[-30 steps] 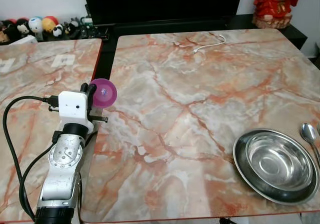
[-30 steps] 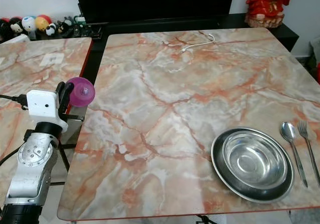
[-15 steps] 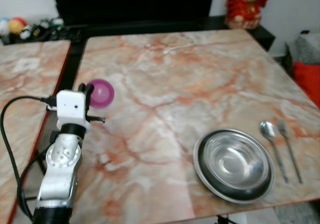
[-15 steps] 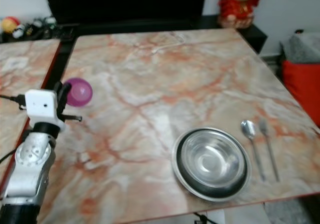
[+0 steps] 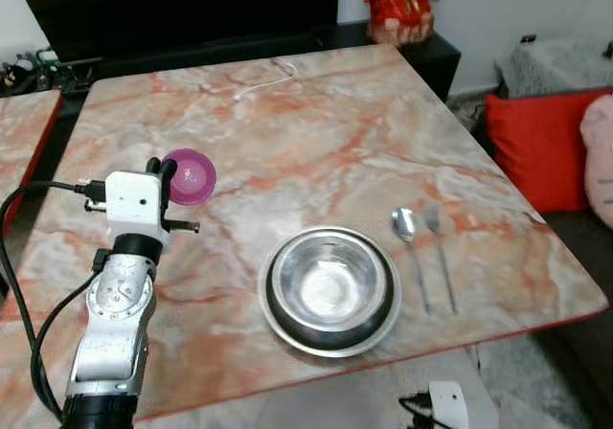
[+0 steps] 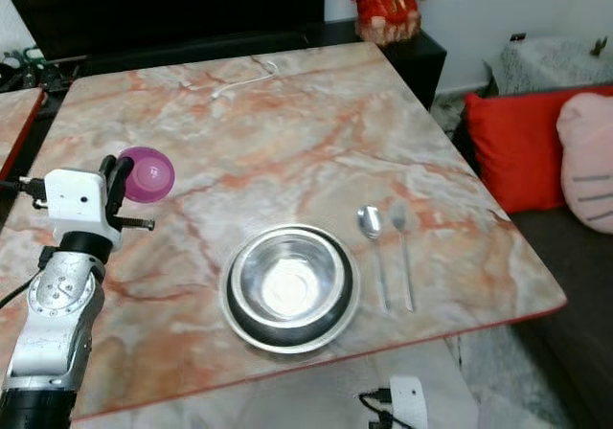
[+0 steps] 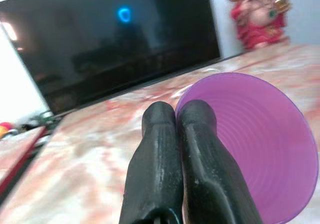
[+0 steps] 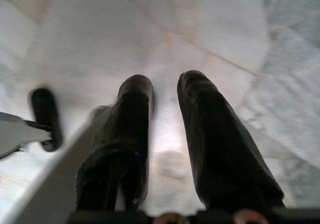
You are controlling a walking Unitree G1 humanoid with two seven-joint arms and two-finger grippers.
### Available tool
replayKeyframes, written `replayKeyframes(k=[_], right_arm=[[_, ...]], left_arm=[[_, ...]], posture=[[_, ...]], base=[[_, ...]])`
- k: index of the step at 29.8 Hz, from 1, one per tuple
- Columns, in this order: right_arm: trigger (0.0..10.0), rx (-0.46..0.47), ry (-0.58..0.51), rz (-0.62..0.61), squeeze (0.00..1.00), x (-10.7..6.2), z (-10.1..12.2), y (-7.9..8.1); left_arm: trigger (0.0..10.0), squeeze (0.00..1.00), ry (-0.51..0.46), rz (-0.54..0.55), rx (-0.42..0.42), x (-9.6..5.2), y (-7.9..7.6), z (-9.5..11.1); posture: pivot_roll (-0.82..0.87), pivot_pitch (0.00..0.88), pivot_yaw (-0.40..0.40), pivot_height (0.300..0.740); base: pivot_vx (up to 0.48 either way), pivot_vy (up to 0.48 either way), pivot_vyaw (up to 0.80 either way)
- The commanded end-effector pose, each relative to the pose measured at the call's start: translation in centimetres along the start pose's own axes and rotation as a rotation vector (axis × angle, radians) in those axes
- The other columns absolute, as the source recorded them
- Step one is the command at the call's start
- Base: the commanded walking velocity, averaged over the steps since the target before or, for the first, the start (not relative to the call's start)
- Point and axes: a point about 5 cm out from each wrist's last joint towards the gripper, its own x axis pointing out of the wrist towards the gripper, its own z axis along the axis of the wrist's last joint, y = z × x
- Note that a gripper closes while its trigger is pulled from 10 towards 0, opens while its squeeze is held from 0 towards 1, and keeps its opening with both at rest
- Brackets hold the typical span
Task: Setting the table
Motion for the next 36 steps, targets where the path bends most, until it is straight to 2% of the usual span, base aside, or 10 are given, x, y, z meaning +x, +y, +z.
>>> replayKeyframes(k=[1, 6, 7, 9, 15, 22, 26, 30, 34, 36], right_arm=[[10.0, 0.000, 0.006, 0.003, 0.00, 0.0, -0.2, 0.1], [10.0, -0.023, 0.002, 0.010, 0.00, 0.0, -0.1, 0.2], [10.0, -0.031, -0.001, 0.014, 0.00, 0.0, 0.0, 0.2], [10.0, -0.046, -0.003, 0.016, 0.00, 0.0, 0.0, 0.2], [10.0, -0.041, -0.001, 0.017, 0.00, 0.0, 0.0, 0.2], [10.0, -0.023, 0.003, 0.007, 0.00, 0.0, 0.0, 0.3], [10.0, -0.025, 0.004, 0.006, 0.00, 0.0, 0.0, 0.3], [10.0, -0.026, 0.004, 0.006, 0.00, 0.0, 0.0, 0.3], [10.0, -0.041, 0.011, 0.009, 0.00, 0.0, -0.1, 0.3], [10.0, -0.038, 0.011, 0.008, 0.00, 0.0, -0.1, 0.3]], left_arm=[[10.0, 0.00, 0.002, 0.017, 0.009, 0.2, 0.7, 0.3], [10.0, 0.00, 0.079, 0.009, -0.027, 0.6, 0.6, -0.6], [10.0, 0.00, 0.101, 0.004, -0.066, 0.9, 0.6, -0.8], [10.0, 0.00, 0.126, 0.004, -0.053, 1.2, 0.6, -0.9], [10.0, 0.00, 0.118, 0.019, -0.157, 3.0, 1.0, -0.2], [10.0, 0.00, 0.166, -0.013, -0.283, 4.6, 0.8, -0.3], [10.0, 0.00, 0.290, -0.086, -0.318, 6.1, 0.2, -0.8], [10.0, 0.00, 0.328, -0.143, -0.295, 7.4, 0.2, -0.2], [10.0, 0.00, 0.456, -0.143, -0.162, 8.2, 1.0, -0.6], [10.0, 0.00, 0.474, -0.141, -0.196, 8.5, 1.1, -0.4]], posture=[[-0.02, 0.106, 0.032, 0.740], [-0.02, 0.107, 0.032, 0.740], [-0.02, 0.107, 0.031, 0.740], [-0.02, 0.108, 0.031, 0.740], [-0.02, 0.108, 0.034, 0.740], [-0.03, 0.107, 0.037, 0.740], [-0.03, 0.110, 0.036, 0.740], [-0.03, 0.110, 0.039, 0.740], [-0.02, 0.109, 0.040, 0.740], [-0.02, 0.111, 0.041, 0.740]], base=[[0.000, 0.000, 0.00], [0.000, 0.000, 0.00], [0.000, 0.000, 0.00], [0.000, 0.000, 0.56], [0.000, 0.000, 0.74], [0.000, 0.000, 0.00], [0.000, 0.000, 0.00], [0.000, 0.000, 0.00], [0.000, 0.000, 0.00], [0.000, 0.000, 0.00]])
